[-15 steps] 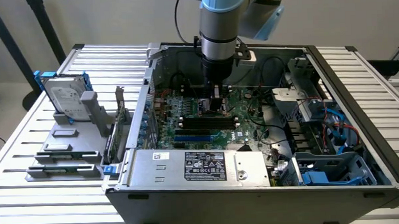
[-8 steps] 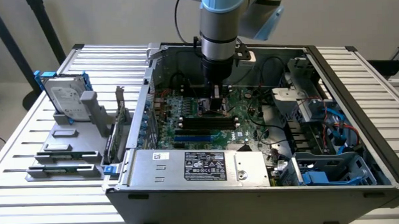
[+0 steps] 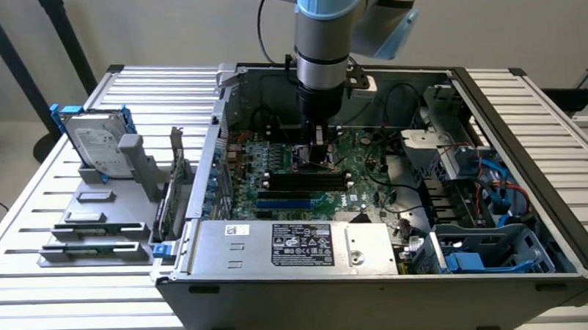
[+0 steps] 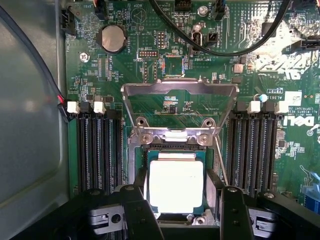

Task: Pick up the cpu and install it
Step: 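Place the cpu into insertion slot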

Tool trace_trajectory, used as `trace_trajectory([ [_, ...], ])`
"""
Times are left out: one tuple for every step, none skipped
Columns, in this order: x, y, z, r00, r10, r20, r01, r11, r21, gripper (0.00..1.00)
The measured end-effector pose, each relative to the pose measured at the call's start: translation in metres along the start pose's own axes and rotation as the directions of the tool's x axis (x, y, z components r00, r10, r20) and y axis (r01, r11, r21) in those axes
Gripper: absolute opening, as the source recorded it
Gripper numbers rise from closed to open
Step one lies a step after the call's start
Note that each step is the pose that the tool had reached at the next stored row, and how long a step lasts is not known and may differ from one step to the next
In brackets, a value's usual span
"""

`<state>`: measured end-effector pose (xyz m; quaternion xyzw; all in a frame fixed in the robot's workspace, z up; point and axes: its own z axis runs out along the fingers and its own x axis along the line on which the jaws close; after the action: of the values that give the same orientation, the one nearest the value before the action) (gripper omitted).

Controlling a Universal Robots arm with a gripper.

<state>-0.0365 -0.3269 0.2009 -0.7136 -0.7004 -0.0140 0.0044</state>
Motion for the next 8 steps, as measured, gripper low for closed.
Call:
trace_trajectory([
  [0.0000, 0.0000, 0.0002, 1.0000, 0.000, 0.0000, 0.000, 1.0000, 0.0000, 0.55],
  [0.0000, 0.0000, 0.0003, 1.0000, 0.000, 0.0000, 0.000, 1.0000, 0.0001, 0.55],
  [0.0000, 0.0000, 0.0005, 1.0000, 0.000, 0.0000, 0.000, 1.0000, 0.0001, 0.55],
  [0.0000, 0.0000, 0.0007, 1.0000, 0.000, 0.0000, 0.000, 1.0000, 0.0002, 0.55],
  [0.0000, 0.0000, 0.0008, 1.0000, 0.000, 0.0000, 0.000, 1.0000, 0.0003, 0.55],
  [0.0001, 0.0000, 0.0008, 1.0000, 0.000, 0.0002, 0.000, 1.0000, 0.0005, 0.55],
  [0.0002, 0.0000, 0.0010, 1.0000, 0.001, 0.0000, -0.001, 1.0000, 0.0005, 0.55],
  [0.0004, 0.0000, 0.0011, 1.0000, 0.001, -0.0001, -0.001, 1.0000, 0.0006, 0.55],
])
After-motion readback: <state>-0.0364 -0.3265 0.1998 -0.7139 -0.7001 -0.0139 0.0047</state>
